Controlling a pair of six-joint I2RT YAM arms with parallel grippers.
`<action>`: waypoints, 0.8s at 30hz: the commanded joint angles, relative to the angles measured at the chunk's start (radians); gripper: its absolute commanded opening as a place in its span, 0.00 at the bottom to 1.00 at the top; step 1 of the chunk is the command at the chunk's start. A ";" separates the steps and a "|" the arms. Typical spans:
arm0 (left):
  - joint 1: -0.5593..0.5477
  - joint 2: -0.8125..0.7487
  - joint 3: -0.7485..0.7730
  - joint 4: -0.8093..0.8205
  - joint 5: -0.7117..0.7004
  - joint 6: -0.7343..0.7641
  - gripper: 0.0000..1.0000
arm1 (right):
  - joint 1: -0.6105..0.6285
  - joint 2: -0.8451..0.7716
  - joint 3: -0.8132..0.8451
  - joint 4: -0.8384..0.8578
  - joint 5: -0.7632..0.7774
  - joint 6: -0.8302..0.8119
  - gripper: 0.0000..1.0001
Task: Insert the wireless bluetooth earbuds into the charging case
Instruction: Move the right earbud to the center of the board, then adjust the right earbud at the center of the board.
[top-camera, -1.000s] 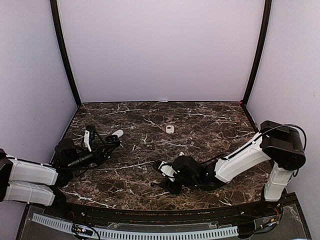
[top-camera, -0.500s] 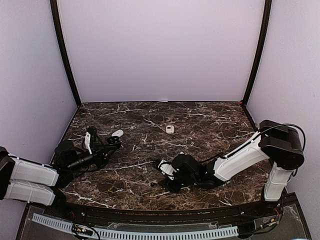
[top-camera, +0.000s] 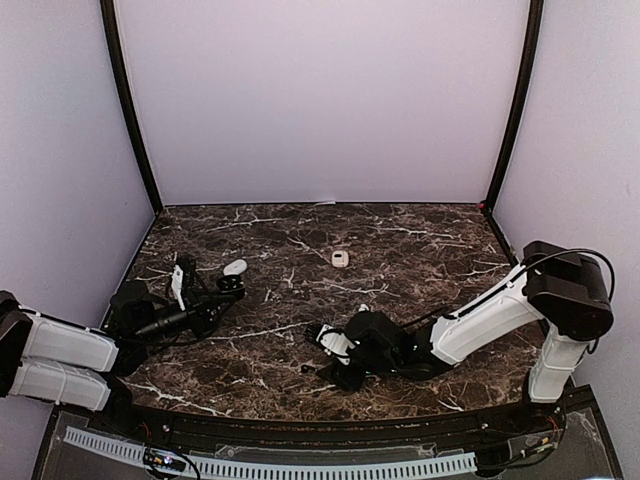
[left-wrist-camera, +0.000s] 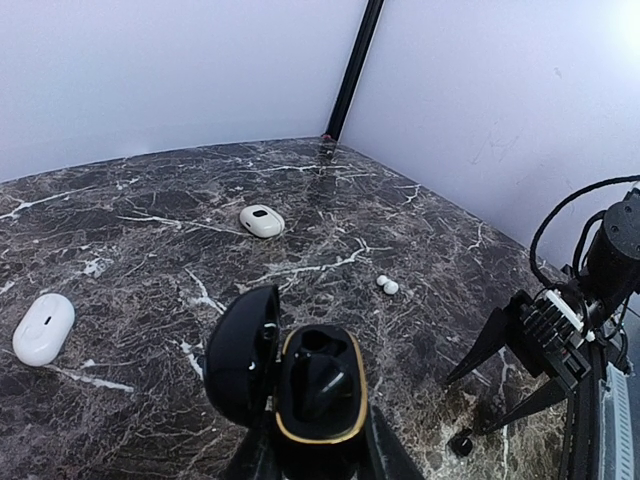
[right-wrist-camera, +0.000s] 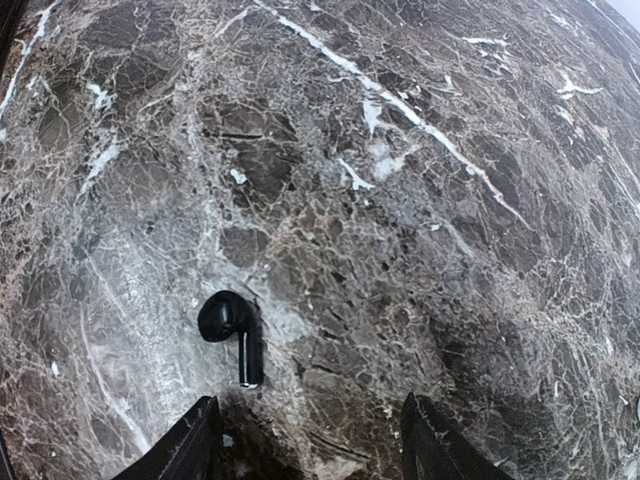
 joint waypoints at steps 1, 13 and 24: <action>-0.004 -0.001 0.005 0.042 0.026 0.016 0.04 | 0.007 0.037 0.025 0.024 0.042 0.008 0.61; -0.005 0.002 0.007 0.039 0.029 0.022 0.04 | -0.053 0.095 0.097 -0.049 0.080 0.045 0.59; -0.004 0.005 0.009 0.035 0.030 0.027 0.04 | -0.072 0.163 0.196 -0.085 0.047 0.018 0.57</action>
